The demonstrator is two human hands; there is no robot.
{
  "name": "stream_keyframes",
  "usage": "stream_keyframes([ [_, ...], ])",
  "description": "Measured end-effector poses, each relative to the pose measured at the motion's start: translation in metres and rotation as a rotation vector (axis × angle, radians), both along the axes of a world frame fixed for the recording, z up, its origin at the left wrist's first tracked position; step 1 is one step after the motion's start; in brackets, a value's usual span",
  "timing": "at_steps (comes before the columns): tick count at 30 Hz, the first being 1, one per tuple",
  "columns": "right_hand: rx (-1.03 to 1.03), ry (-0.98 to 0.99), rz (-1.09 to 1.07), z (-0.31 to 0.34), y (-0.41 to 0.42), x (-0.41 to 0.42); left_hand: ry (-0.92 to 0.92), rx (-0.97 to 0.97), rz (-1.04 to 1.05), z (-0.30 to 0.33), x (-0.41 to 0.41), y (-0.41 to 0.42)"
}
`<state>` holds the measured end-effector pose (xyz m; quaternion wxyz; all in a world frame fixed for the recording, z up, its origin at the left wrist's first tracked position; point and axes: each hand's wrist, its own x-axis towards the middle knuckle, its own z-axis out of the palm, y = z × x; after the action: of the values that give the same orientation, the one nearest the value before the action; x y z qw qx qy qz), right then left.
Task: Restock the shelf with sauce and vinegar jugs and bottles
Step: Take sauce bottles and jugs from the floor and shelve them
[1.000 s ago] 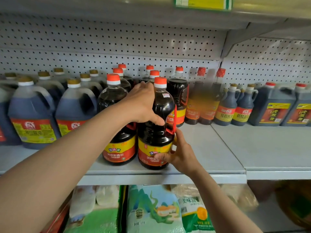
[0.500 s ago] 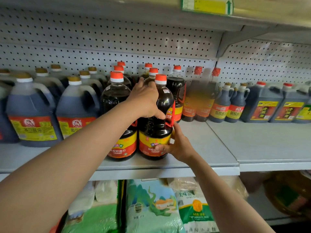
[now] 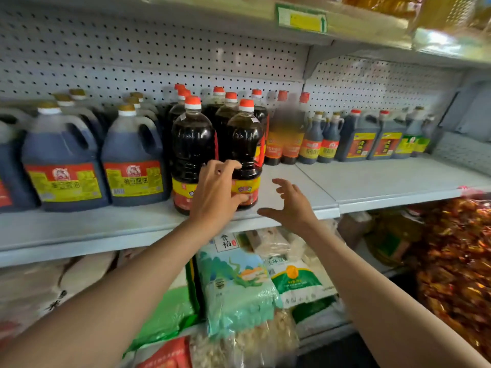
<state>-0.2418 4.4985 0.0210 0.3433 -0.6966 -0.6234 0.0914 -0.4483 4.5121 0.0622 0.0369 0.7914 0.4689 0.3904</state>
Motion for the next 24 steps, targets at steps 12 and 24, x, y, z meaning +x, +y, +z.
stream_keyframes([
  [12,-0.304,-0.28,0.022,-0.111,-0.115,-0.071,0.156,-0.59,0.072,-0.172,-0.119,-0.082],
  [24,-0.539,-0.185,0.087,-0.248,-0.143,-0.091,0.23,-0.859,0.15,-0.304,-0.133,-0.12],
])
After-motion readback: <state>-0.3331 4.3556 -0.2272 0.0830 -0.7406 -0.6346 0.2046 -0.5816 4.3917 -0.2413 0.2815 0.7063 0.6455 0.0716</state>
